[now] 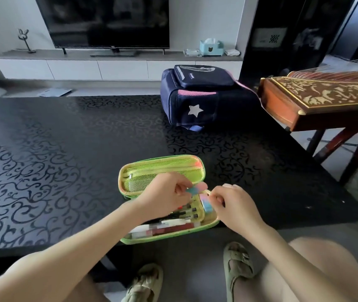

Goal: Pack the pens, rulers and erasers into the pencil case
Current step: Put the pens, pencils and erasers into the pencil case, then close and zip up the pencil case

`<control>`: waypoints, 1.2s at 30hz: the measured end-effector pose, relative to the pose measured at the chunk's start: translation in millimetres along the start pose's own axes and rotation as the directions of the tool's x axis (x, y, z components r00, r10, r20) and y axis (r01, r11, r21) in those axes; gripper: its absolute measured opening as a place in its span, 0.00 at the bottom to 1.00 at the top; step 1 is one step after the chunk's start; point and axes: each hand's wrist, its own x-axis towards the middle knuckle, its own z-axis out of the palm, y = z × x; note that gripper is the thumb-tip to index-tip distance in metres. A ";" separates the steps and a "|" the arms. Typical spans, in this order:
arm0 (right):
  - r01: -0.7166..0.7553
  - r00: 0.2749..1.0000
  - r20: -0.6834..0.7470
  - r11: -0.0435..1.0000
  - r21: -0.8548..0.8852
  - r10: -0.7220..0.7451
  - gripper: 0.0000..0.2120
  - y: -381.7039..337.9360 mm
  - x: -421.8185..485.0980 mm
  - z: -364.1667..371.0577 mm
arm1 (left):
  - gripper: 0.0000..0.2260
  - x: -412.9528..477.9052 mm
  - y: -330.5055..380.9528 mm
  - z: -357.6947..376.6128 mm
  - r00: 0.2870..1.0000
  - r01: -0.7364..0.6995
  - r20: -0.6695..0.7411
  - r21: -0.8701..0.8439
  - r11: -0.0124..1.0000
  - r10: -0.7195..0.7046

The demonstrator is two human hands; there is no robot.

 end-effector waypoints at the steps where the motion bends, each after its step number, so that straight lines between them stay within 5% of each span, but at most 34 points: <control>1: -0.023 0.999 -0.032 1.000 0.018 0.023 0.07 4.4 -2.1 -5.1 | 0.12 -0.4 2.7 1.7 0.999 -0.033 0.031 0.028 0.999 0.032; 10: -0.168 0.985 -0.023 0.984 0.058 0.170 0.06 33.3 -18.6 -24.0 | 0.12 22.2 6.7 24.5 0.899 -0.314 0.392 0.272 0.910 0.194; 18: -0.132 0.991 -0.006 0.989 0.071 0.133 0.06 30.7 -3.7 -24.1 | 0.20 38.4 7.4 33.8 0.853 -0.456 0.418 0.305 0.836 0.313; 21: -0.121 0.992 -0.018 0.989 0.088 0.123 0.07 25.0 12.3 -24.6 | 0.23 36.8 3.2 15.4 0.929 -0.313 0.271 0.215 0.925 0.251; 24: -0.146 0.989 -0.015 0.980 0.137 0.149 0.09 21.0 39.2 -16.0 | 0.20 42.3 -30.9 -12.0 0.992 -0.102 -0.042 0.244 0.964 0.115; 27: -0.239 0.971 0.059 0.944 0.228 0.232 0.16 19.0 74.3 1.4 | 0.15 48.6 -77.2 -34.5 0.929 0.313 -0.294 0.303 0.900 -0.225; 29: -0.296 0.954 0.126 0.915 0.276 0.271 0.20 17.8 96.6 13.2 | 0.22 50.0 -101.7 -43.5 0.825 0.560 -0.257 0.257 0.787 -0.504; 31: -0.329 0.943 0.163 0.893 0.308 0.291 0.22 17.7 115.5 24.5 | 0.25 51.0 -122.1 -44.8 0.761 0.649 -0.166 0.182 0.739 -0.628; 34: -0.330 0.941 0.198 0.867 0.374 0.273 0.14 17.0 135.2 37.5 | 0.18 51.5 -136.6 -39.2 0.775 0.628 -0.037 -0.062 0.775 -0.631; 36: -0.323 0.944 0.194 0.872 0.367 0.268 0.11 15.8 144.2 43.2 | 0.14 52.5 -138.4 -38.8 0.827 0.559 -0.011 -0.074 0.826 -0.561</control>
